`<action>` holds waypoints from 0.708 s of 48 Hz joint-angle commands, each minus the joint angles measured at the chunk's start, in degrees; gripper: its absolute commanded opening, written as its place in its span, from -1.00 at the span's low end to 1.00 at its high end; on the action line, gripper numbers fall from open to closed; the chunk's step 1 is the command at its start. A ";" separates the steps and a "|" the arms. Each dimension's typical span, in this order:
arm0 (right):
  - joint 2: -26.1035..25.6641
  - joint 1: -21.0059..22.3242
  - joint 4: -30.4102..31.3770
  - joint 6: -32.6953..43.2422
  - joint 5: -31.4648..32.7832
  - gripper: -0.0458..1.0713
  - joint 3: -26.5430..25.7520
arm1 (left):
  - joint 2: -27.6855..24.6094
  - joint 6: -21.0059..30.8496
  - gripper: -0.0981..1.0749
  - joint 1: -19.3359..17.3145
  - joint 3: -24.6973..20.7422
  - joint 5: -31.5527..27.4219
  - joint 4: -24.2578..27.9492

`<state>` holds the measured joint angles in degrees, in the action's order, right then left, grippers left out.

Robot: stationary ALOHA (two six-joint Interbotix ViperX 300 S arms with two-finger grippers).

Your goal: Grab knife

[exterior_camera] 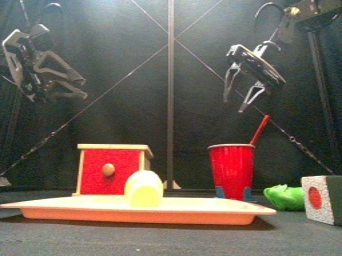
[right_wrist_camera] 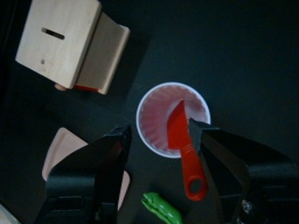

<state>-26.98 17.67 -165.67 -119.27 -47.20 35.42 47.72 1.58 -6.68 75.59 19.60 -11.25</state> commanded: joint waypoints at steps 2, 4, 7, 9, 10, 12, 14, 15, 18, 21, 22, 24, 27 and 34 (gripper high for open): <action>-1.14 0.09 -2.46 -0.18 -0.88 0.65 0.18 | -0.09 -0.09 0.55 -0.09 -0.79 0.18 0.09; -1.23 0.09 -3.16 -0.26 -0.97 0.65 0.62 | -0.09 -0.09 0.55 -0.09 -0.79 0.26 0.09; -1.05 0.00 -3.96 -0.26 -0.88 0.65 1.32 | 0.00 -0.18 0.55 -0.09 -0.79 0.18 0.09; -0.97 -0.18 -4.31 -0.26 -0.88 0.65 1.85 | 0.00 -0.18 0.55 -0.09 -0.79 0.26 0.09; -0.70 -0.26 -4.48 -0.26 -0.97 0.65 2.46 | -0.09 -0.18 0.55 -0.09 -0.79 0.26 0.09; -0.44 -0.35 -4.75 -0.26 -0.88 0.65 3.08 | 0.00 -0.18 0.55 -0.09 -0.79 0.26 0.09; -0.26 -0.35 -5.01 -0.26 -0.88 0.65 3.69 | 0.00 -0.18 0.55 -0.09 -0.79 0.18 0.00; -0.09 -0.35 -5.19 -0.26 -0.88 0.65 4.13 | 0.00 -0.18 0.55 -0.18 -0.79 0.18 0.09; 0.35 -0.35 -5.71 -0.26 -0.88 0.65 4.75 | -0.09 -0.26 0.55 -0.18 -0.79 0.18 0.09; 0.35 -0.35 -6.06 -0.26 -0.88 0.65 5.01 | 0.00 -0.18 0.55 -0.18 -0.79 0.26 0.09; 0.35 -0.35 -6.15 -0.26 -0.88 0.65 5.10 | 0.00 -0.18 0.55 -0.18 -0.79 0.18 0.09; 0.35 -0.35 -6.24 -0.26 -0.88 0.65 5.19 | 0.00 -0.18 0.55 -0.26 -0.79 0.18 0.09; 0.35 -0.44 -6.50 -0.26 -0.88 0.65 5.27 | -0.09 -0.18 0.55 -0.18 -0.70 0.18 0.09; 0.44 -0.53 -7.29 -0.18 -0.88 0.65 5.98 | -0.09 -0.18 0.55 -0.26 -0.70 0.18 0.09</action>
<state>-26.19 17.31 -172.44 -119.36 -48.16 41.66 47.90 1.58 -6.77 75.59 19.60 -11.25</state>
